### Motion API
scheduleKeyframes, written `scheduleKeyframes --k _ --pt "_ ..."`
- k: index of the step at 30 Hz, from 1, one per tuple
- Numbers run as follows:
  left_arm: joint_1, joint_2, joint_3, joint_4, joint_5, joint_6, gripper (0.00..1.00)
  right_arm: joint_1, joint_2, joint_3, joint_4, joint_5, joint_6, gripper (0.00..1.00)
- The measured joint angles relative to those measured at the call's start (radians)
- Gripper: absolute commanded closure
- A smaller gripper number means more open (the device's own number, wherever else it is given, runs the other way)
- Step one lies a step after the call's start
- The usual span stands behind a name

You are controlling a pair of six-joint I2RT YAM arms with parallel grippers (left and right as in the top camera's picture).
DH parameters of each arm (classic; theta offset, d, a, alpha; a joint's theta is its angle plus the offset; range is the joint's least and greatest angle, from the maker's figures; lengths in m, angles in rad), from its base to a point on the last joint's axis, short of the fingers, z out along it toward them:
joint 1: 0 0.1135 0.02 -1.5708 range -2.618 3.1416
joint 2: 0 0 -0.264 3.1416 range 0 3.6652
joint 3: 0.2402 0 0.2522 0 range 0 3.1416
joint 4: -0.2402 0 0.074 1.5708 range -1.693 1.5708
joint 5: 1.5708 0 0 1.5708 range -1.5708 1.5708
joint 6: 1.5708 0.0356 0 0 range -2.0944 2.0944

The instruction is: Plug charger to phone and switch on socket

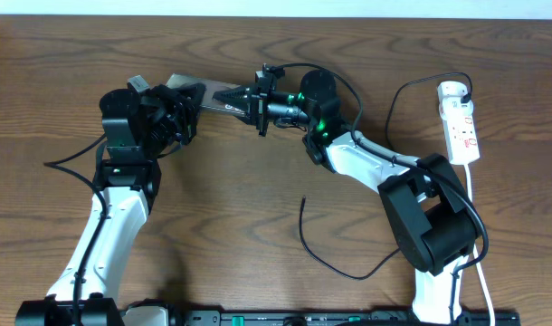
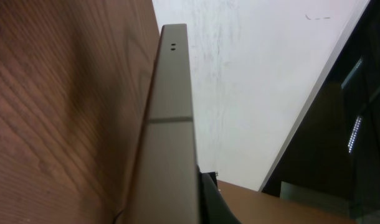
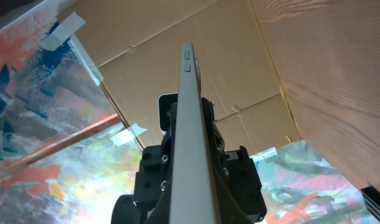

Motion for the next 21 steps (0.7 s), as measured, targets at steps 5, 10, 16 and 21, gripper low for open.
scheduleKeyframes --k 5,10,16,21 --pt "0.0 0.0 0.0 0.0 0.0 0.001 0.92 0.0 0.0 0.0 0.0 0.0 0.0 0.84" --pt "0.0 0.0 -0.001 -0.006 0.0 0.02 0.93 0.0 0.0 0.0 0.004 -0.002 0.011 0.41" --pt "0.0 0.003 -0.002 -0.008 -0.001 0.028 0.93 0.0 0.0 0.0 0.003 -0.006 0.013 0.01" --pt "0.0 0.003 -0.002 -0.007 -0.001 0.028 0.93 0.0 0.0 0.0 0.004 -0.007 0.01 0.01"
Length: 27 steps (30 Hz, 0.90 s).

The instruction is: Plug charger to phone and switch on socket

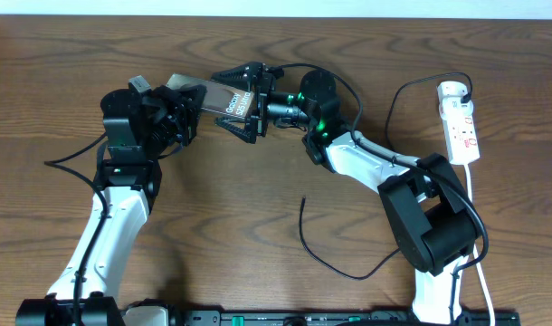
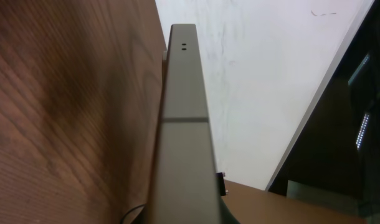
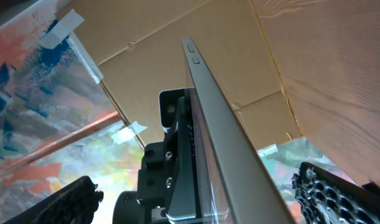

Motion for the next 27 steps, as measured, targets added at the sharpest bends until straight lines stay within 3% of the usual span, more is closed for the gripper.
scheduleKeyframes --k 7,16,23,27 --pt "0.045 0.0 0.0 0.0 0.004 0.0 0.93 0.0 0.0 0.0 0.0 0.0 0.0 0.01" --pt "0.225 0.001 0.0 0.018 0.116 0.0 0.93 -0.023 0.0 0.0 0.0 -0.024 -0.025 0.01" --pt "0.34 0.001 -0.013 0.216 0.338 0.003 0.93 -0.1 0.0 0.0 -0.012 -0.055 -0.289 0.01" --pt "0.355 0.002 -0.015 0.361 0.468 0.002 0.93 -0.155 0.0 0.004 -0.149 -0.104 -0.483 0.01"
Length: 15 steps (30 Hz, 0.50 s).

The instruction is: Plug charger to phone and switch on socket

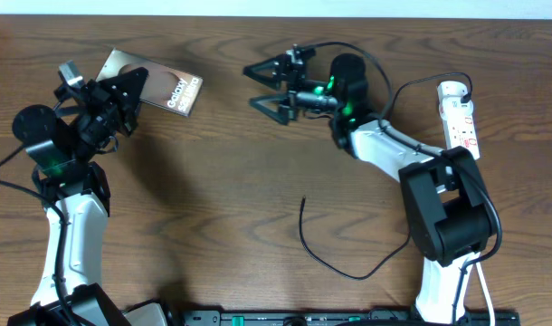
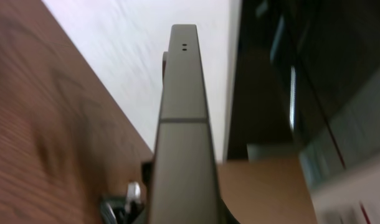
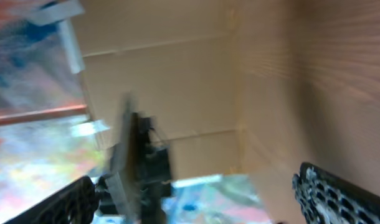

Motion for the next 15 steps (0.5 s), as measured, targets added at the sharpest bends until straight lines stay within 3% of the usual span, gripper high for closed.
scheduleKeyframes --k 7,11,15 --pt "0.001 0.0 0.0 0.036 0.131 -0.004 0.93 -0.079 -0.006 0.009 -0.415 -0.033 -0.357 0.01" --pt "0.001 0.0 0.0 0.08 0.172 -0.003 0.92 -0.087 -0.045 0.051 -0.826 0.043 -0.57 0.01" --pt "0.001 0.0 0.0 0.086 0.209 0.003 0.93 -0.078 -0.119 0.167 -1.27 0.246 -0.79 0.01"
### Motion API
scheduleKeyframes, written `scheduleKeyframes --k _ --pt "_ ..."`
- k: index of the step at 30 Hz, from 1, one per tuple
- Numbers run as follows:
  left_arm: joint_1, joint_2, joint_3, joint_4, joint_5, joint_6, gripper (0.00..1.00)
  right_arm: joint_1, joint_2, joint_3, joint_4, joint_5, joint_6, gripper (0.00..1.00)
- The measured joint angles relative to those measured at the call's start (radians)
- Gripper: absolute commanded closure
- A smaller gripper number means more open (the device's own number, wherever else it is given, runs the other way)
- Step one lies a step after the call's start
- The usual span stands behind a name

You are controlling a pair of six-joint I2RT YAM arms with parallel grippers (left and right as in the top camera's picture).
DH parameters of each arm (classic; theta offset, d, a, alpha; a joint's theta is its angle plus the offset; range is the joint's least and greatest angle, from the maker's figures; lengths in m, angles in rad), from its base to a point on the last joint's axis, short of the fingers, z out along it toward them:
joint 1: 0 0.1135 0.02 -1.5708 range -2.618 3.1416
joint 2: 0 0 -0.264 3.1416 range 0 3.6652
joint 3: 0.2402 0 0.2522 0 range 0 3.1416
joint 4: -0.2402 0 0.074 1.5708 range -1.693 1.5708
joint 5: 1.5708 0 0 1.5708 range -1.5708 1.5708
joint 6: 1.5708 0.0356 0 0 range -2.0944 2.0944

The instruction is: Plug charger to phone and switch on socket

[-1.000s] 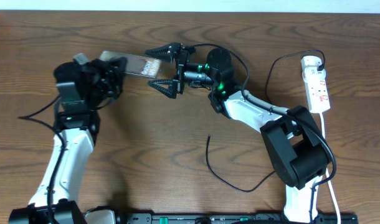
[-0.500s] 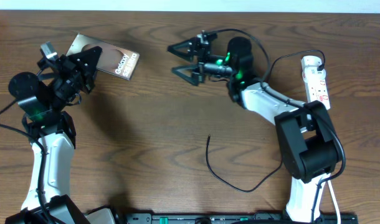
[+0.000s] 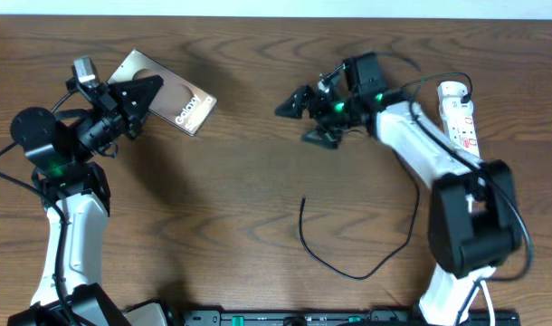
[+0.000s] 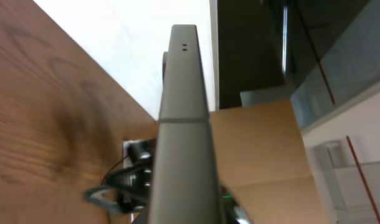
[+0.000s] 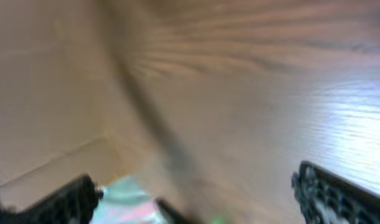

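My left gripper (image 3: 142, 93) is shut on the near end of the phone (image 3: 175, 101), holding it tilted above the table's back left, its printed back showing from overhead. The left wrist view shows the phone (image 4: 182, 118) edge-on, with two small holes at its far end. My right gripper (image 3: 297, 123) is open and empty over the back middle; its fingers (image 5: 341, 193) stand wide apart in a blurred view. The black charger cable (image 3: 335, 261) lies loose on the table, with its free end near the middle. The white socket strip (image 3: 461, 122) lies at the right edge.
The wooden table (image 3: 213, 226) has its front edge lined by a black rail (image 3: 294, 317). A white cord (image 3: 480, 263) runs from the socket strip down the right side. The right arm's own black cable loops near the strip.
My right gripper, still open, has moved right and toward the table's middle, turning downward. The left gripper keeps its hold, and the phone has shifted slightly right.
At first both grippers were shut on the phone at the back middle. Then the right gripper stood open around it. After that the left gripper held the phone alone at the far left, with the right gripper apart, and now further away.
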Motion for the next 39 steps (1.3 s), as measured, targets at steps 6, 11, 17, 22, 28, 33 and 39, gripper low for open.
scheduleKeyframes --k 6,11,17,22,28,33,39 --pt "-0.032 0.0 0.0 0.002 0.031 0.045 0.93 0.08 -0.121 0.197 -0.417 0.393 -0.182 0.01" --pt "-0.071 0.0 0.0 0.002 0.058 0.077 0.93 0.202 -0.131 0.206 -0.56 0.628 -0.21 0.01" --pt "-0.072 0.0 0.0 0.002 0.104 0.091 0.93 0.324 -0.092 0.095 -0.576 0.814 -0.149 0.05" --pt "-0.072 0.0 0.0 0.002 0.153 0.099 0.93 0.328 -0.09 -0.004 -0.522 0.842 -0.08 0.15" --pt "-0.072 0.0 0.0 0.002 0.18 0.1 0.93 0.329 -0.09 -0.095 -0.425 0.792 -0.041 0.11" --pt "-0.072 0.0 0.0 0.002 0.182 0.104 0.93 0.329 -0.09 -0.181 -0.354 0.728 -0.028 0.11" --pt "-0.072 0.0 0.0 0.002 0.183 0.107 0.93 0.333 -0.089 -0.224 -0.329 0.687 -0.028 0.13"
